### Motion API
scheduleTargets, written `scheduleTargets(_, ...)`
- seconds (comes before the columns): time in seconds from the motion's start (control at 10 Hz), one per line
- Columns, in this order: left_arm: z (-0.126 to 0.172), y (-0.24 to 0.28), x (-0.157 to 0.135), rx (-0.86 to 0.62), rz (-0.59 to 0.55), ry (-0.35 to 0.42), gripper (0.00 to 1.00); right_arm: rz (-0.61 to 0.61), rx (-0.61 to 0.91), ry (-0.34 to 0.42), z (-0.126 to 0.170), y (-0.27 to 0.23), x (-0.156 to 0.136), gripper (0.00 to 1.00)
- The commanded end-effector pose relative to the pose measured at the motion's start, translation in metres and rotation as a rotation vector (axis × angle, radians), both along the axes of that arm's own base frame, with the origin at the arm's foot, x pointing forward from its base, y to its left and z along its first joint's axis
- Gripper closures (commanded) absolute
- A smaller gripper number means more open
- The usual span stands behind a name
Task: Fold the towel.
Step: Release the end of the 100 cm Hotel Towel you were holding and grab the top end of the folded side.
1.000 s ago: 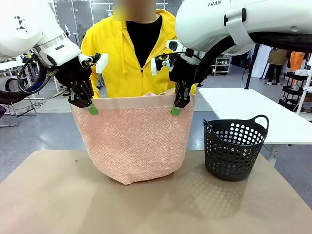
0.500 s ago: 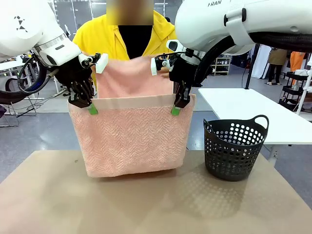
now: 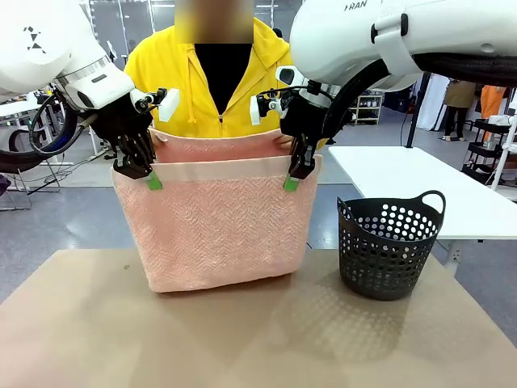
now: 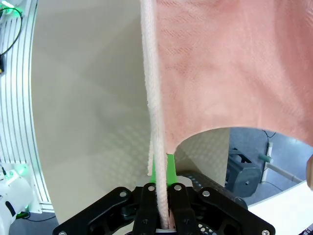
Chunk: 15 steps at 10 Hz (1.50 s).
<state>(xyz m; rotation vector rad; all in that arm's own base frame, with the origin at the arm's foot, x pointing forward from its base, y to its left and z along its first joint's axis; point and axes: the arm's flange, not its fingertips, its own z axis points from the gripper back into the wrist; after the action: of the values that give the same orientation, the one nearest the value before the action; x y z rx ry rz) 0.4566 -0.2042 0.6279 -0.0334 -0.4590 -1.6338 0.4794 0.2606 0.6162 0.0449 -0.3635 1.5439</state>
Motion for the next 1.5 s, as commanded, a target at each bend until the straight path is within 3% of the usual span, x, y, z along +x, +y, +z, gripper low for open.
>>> scheduleTargets(0.0, 0.0013, 0.0017, 0.0007, 0.000, 0.002, -0.003, 1.00, -0.001, -0.001, 0.001, -0.0002, -0.0009, 0.0002, 1.00)
scheduleTargets(1.4, 0.0013, 0.0017, 0.0007, 0.000, 0.002, -0.003, 1.00, -0.001, -0.001, 0.001, -0.0002, -0.0009, 0.0002, 1.00)
